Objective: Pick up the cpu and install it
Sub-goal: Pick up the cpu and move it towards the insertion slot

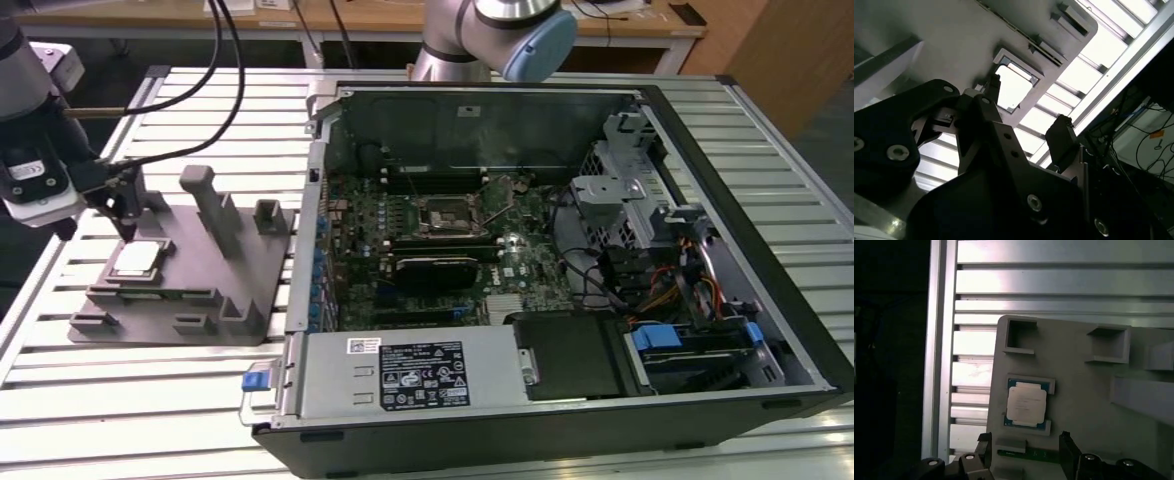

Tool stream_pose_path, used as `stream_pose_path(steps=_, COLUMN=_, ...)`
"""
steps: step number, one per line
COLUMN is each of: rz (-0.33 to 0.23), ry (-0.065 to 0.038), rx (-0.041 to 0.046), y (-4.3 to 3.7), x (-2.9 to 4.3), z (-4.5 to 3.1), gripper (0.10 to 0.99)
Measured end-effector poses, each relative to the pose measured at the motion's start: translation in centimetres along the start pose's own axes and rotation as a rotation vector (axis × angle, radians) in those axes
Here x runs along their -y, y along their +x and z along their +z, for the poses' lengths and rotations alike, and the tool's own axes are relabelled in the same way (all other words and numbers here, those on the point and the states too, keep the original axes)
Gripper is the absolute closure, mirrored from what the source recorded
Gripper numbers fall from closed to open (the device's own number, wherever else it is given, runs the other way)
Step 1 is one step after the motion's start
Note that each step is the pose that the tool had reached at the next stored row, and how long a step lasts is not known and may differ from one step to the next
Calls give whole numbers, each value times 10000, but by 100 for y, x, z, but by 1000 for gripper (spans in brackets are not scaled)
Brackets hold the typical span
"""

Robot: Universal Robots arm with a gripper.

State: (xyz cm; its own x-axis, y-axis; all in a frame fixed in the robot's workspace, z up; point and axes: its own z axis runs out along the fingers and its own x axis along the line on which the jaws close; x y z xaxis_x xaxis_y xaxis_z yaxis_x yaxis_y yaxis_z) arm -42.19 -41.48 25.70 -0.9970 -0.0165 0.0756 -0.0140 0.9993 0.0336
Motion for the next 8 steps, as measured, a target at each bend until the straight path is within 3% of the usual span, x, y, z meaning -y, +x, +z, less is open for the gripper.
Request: stream_pose_path(steps=8, rz=-320, ry=16, rx=518, y=-2, x=1, z=26, gripper=439)
